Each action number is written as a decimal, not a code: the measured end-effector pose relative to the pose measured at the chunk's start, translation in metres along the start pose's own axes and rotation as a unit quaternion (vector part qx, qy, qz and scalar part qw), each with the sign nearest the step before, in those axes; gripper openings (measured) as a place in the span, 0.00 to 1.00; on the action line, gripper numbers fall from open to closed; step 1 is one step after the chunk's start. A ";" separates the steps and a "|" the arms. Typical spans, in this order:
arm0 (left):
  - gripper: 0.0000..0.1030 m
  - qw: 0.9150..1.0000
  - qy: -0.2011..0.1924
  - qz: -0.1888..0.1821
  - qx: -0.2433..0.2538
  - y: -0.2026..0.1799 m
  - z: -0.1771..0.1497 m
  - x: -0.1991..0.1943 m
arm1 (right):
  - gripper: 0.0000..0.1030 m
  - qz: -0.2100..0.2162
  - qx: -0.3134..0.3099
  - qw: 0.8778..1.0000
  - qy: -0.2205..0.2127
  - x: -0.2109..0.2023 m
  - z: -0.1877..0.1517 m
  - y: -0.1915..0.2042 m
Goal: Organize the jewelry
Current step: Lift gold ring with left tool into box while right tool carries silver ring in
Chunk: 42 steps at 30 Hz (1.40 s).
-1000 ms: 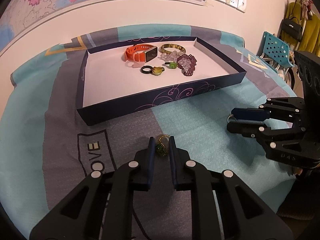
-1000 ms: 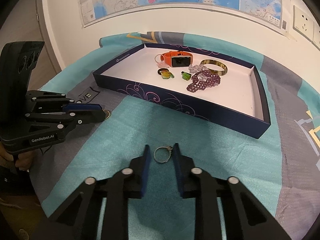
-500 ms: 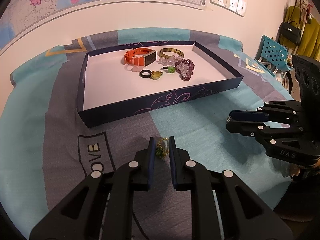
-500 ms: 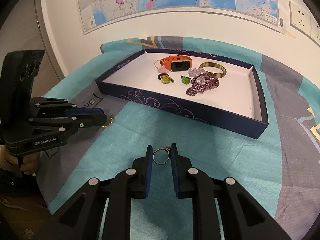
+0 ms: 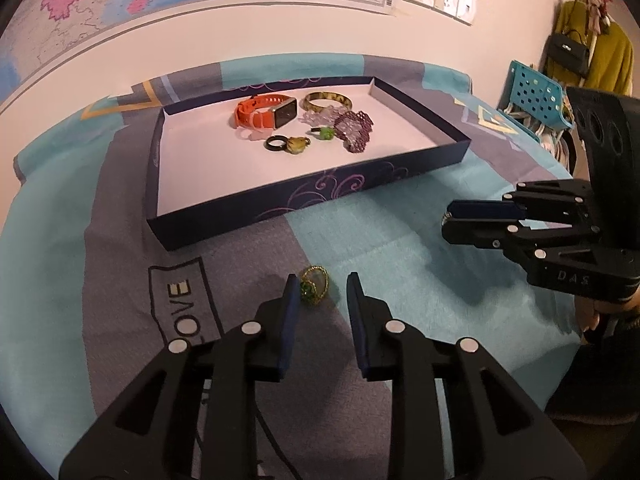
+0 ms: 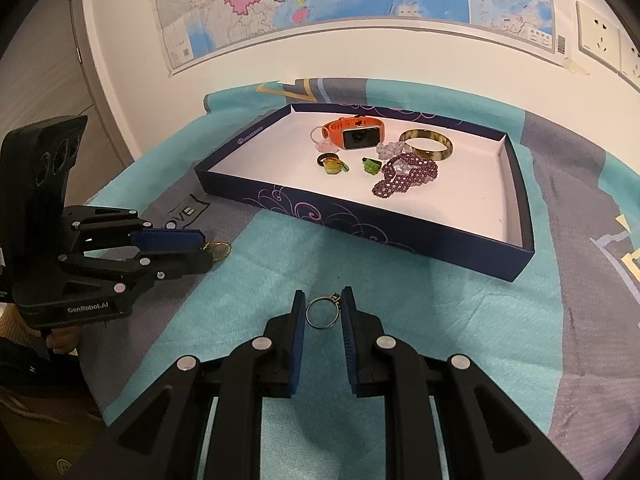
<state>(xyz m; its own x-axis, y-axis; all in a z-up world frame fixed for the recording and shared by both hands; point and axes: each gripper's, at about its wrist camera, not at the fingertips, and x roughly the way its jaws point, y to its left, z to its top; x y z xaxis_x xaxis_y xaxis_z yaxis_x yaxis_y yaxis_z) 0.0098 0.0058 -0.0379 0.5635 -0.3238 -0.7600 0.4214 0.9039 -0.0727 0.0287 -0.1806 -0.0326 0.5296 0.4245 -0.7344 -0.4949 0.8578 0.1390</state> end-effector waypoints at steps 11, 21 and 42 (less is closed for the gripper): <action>0.11 1.000 0.011 0.015 -0.001 0.001 0.000 0.009 | 0.16 0.003 0.001 1.000 0.000 0.001 0.000 0.000; 0.10 1.000 -0.011 0.004 -0.005 0.000 0.006 -0.004 | 0.16 0.004 0.000 1.000 -0.010 -0.004 0.006 -0.001; 0.10 0.998 -0.067 -0.004 0.002 -0.001 0.053 -0.020 | 0.16 0.000 -0.015 0.998 -0.054 -0.013 0.047 -0.010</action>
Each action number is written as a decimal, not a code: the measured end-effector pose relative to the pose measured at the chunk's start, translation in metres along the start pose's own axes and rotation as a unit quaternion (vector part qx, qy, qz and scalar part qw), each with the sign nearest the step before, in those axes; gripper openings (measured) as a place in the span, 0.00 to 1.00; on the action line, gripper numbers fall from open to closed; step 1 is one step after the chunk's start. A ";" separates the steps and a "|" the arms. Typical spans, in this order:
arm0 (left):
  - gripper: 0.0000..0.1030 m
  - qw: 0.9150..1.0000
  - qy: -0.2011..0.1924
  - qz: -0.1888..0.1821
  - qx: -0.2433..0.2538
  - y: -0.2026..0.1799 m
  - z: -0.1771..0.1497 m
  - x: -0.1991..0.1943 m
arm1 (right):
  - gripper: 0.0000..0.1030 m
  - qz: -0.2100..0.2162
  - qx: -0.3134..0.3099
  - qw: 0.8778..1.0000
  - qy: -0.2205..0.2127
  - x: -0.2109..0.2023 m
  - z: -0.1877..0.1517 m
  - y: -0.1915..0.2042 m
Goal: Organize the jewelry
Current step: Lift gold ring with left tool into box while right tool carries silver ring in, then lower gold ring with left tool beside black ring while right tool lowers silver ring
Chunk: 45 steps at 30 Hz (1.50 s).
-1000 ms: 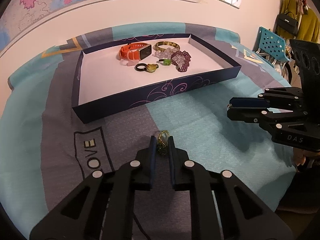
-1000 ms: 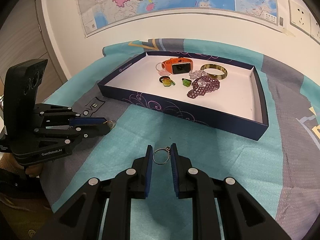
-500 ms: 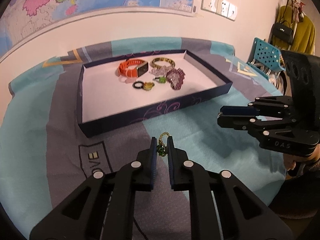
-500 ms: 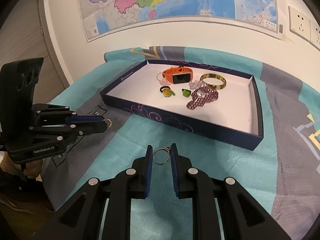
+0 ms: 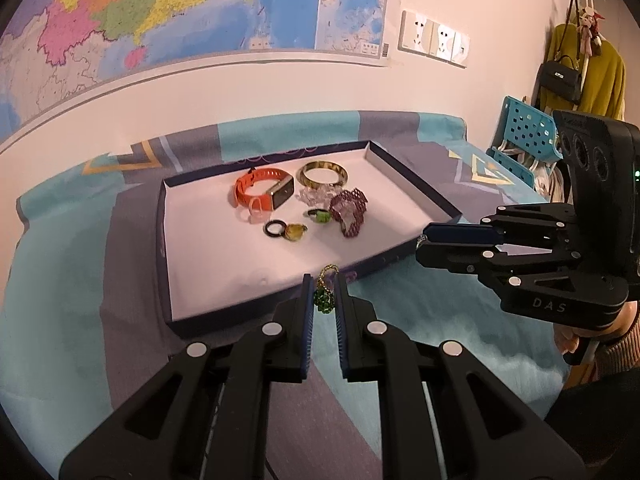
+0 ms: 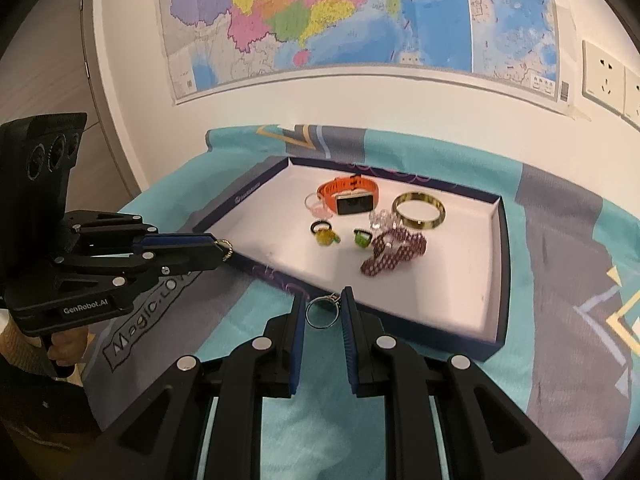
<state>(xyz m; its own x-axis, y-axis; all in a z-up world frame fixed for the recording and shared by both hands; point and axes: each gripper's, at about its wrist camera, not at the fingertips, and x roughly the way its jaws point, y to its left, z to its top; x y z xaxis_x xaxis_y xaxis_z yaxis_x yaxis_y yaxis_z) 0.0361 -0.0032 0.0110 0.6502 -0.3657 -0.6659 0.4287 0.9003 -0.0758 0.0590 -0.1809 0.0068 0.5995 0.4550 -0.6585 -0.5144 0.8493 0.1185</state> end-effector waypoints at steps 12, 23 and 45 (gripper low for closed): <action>0.10 1.000 -0.008 0.003 0.003 0.002 0.019 0.013 | 0.16 -0.002 -0.003 1.000 -0.003 0.013 0.018 -0.008; 0.10 1.000 -0.002 0.008 -0.002 0.006 0.031 0.031 | 0.16 -0.002 0.002 1.000 0.001 0.027 0.030 -0.016; 0.10 1.000 0.012 0.017 -0.009 0.008 0.039 0.060 | 0.16 -0.006 0.009 1.000 0.012 0.051 0.038 -0.024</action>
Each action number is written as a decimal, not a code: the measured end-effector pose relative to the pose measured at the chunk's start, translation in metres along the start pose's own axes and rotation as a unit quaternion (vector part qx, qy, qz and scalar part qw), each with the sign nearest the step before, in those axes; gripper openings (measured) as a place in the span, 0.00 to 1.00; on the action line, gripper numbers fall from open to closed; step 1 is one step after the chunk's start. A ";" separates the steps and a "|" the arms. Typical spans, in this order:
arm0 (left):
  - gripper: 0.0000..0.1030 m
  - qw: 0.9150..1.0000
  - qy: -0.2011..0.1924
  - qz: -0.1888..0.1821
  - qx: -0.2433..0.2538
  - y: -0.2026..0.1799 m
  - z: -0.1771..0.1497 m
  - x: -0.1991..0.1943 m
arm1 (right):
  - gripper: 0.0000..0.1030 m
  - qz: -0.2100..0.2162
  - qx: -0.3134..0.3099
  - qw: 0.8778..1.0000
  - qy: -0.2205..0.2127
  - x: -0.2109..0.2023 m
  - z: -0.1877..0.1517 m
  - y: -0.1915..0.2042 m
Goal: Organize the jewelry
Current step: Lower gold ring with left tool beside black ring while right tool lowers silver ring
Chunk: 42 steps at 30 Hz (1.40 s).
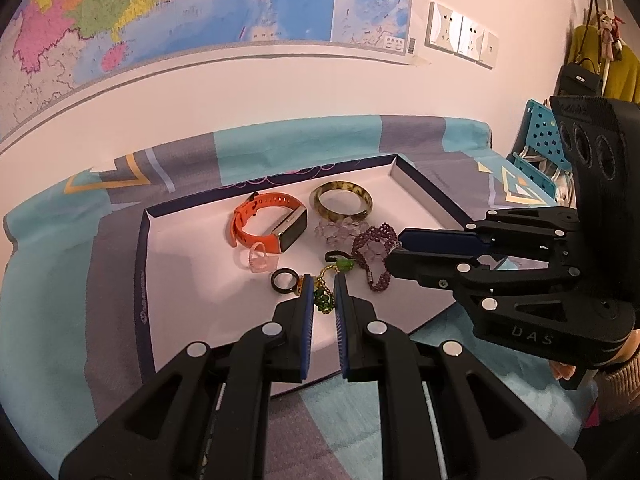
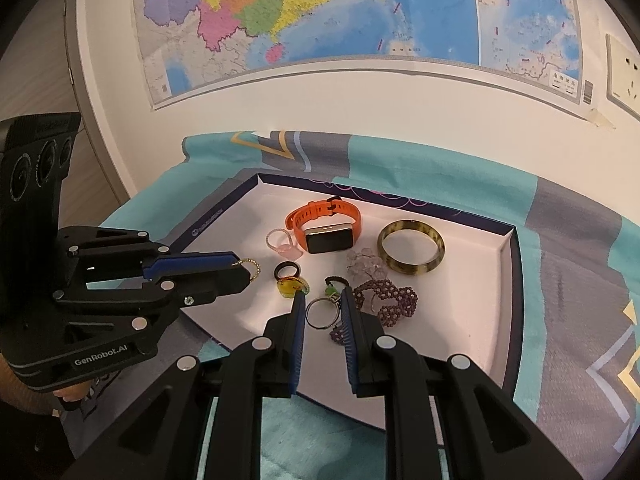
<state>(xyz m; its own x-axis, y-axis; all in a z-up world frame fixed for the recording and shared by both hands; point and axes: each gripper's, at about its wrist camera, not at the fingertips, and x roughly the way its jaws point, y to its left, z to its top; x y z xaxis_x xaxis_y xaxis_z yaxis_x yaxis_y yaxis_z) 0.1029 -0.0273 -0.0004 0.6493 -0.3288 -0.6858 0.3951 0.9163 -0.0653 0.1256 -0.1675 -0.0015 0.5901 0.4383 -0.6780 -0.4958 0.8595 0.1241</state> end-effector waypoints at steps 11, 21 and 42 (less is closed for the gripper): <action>0.10 1.000 0.010 0.005 -0.005 0.003 0.000 0.012 | 0.16 -0.002 -0.001 1.000 0.009 0.010 0.002 0.000; 0.10 1.000 0.017 0.011 -0.014 0.007 0.000 0.020 | 0.16 -0.004 -0.001 1.000 0.014 0.015 0.003 -0.002; 0.10 0.999 0.028 0.015 -0.024 0.012 0.000 0.029 | 0.16 -0.008 -0.001 1.000 0.024 0.021 0.005 -0.002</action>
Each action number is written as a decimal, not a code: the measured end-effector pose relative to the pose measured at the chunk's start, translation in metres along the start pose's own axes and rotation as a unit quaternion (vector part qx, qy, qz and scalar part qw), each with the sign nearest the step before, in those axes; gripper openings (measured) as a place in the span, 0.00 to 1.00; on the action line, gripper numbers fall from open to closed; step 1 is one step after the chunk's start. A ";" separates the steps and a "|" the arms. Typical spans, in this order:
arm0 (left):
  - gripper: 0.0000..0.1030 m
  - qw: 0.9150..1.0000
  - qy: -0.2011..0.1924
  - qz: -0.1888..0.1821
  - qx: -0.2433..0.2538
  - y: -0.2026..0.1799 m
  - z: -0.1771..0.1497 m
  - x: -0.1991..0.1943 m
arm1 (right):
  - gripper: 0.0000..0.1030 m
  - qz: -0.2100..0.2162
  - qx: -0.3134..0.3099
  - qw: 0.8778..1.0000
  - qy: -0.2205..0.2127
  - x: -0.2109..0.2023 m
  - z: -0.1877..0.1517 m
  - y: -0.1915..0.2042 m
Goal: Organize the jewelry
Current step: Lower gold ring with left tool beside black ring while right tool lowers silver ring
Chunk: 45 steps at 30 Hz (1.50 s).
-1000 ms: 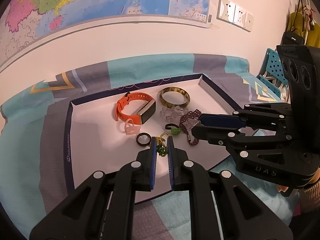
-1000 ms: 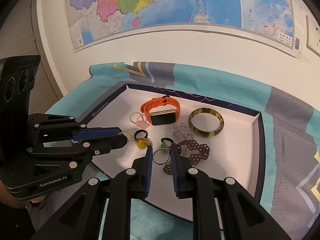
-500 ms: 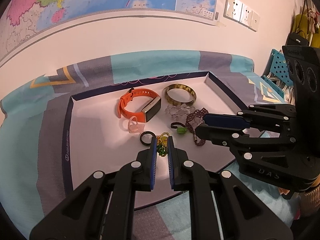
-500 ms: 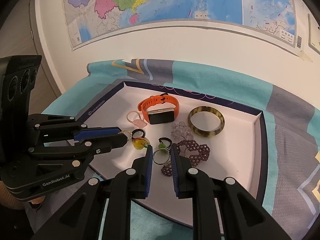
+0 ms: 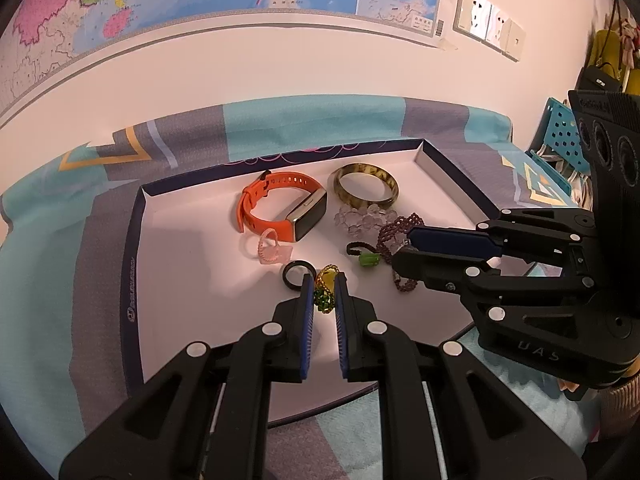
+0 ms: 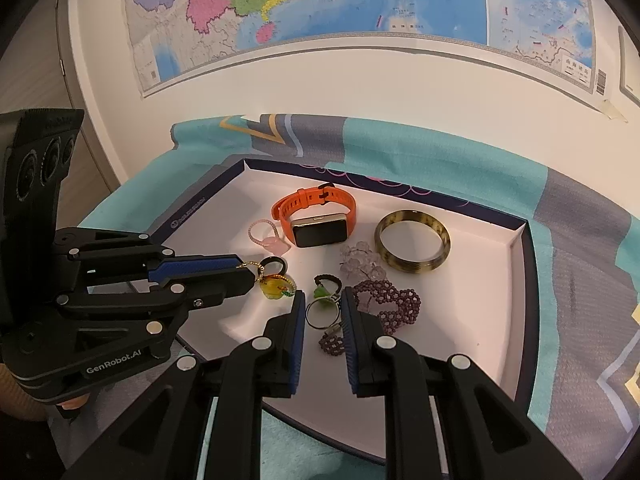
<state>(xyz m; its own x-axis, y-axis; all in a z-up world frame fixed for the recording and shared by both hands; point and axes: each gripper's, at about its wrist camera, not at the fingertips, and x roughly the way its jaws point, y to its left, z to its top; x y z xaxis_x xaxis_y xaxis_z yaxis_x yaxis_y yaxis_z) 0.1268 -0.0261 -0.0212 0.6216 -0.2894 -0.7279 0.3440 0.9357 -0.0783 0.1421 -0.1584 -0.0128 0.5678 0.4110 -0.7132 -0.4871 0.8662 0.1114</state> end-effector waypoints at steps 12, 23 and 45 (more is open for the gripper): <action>0.11 1.000 0.006 0.003 -0.003 0.001 0.000 0.005 | 0.16 -0.002 0.000 1.000 0.003 0.003 0.000 0.000; 0.11 1.000 0.010 0.003 -0.004 0.002 0.000 0.008 | 0.16 -0.002 0.001 1.000 0.004 0.005 0.000 -0.001; 0.11 1.000 0.015 0.004 -0.005 -0.001 0.000 0.012 | 0.16 -0.004 0.002 1.000 0.009 0.010 0.000 -0.003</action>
<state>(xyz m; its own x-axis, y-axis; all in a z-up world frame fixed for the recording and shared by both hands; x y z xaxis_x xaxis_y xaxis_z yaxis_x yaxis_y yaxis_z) 0.1337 -0.0304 -0.0294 0.6035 -0.2752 -0.7484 0.3309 0.9404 -0.0790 0.1498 -0.1571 -0.0202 0.5597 0.3981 -0.7268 -0.4792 0.8710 0.1081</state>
